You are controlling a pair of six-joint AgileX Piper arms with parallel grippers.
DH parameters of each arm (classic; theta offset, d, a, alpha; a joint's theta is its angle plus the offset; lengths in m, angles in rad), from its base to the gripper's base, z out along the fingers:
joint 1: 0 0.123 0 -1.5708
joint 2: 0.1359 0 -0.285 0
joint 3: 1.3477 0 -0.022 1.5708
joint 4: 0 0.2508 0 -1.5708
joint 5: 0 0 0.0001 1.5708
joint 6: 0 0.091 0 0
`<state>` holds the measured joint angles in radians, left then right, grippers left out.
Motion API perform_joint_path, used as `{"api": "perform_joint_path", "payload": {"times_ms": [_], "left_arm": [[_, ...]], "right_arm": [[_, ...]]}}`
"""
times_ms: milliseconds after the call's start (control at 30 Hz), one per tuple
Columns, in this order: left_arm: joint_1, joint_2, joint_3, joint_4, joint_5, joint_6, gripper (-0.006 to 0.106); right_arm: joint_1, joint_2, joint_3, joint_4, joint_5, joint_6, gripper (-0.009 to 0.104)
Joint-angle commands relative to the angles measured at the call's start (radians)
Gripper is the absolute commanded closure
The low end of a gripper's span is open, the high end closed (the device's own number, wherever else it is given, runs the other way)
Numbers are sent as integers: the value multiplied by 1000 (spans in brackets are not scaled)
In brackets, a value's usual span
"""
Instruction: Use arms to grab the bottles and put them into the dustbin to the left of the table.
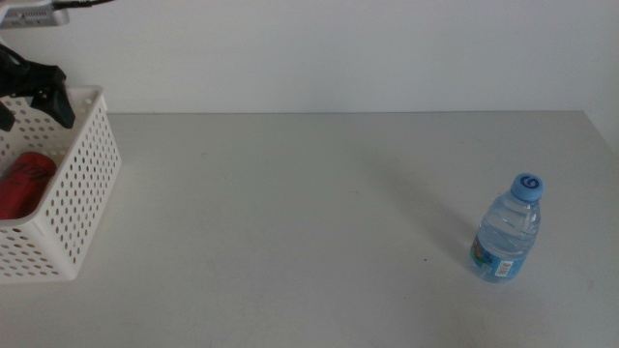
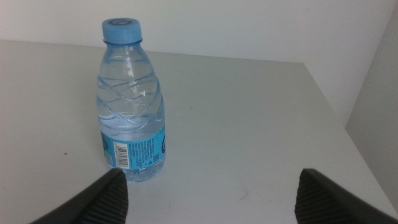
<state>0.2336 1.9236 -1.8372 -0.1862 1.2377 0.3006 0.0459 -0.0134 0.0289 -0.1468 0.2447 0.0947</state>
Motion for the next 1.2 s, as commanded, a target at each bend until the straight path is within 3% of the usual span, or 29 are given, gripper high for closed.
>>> {"api": "perform_joint_path", "payload": {"times_ms": [0,200,400,700,933,1167], "left_arm": [[-29,-112,-32,-44,49,-15,7],[-189,-235,-27,-9,17,2,7],[-430,-339,15,37,-70,-42,7],[-715,-724,633,113,-713,-109,7],[-783,-1037,1087,200,-910,-317,7],[-783,-1179,1239,203,-908,-370,7]], "right_arm": [[-6,8,-10,-9,-77,-5,1],[-6,8,-10,-9,-77,-5,1],[-6,8,-10,-9,-77,-5,1],[-6,8,-10,-9,-77,-5,1],[-6,8,-10,-9,-77,-2,1],[-6,8,-10,-9,-77,-2,1]]}}
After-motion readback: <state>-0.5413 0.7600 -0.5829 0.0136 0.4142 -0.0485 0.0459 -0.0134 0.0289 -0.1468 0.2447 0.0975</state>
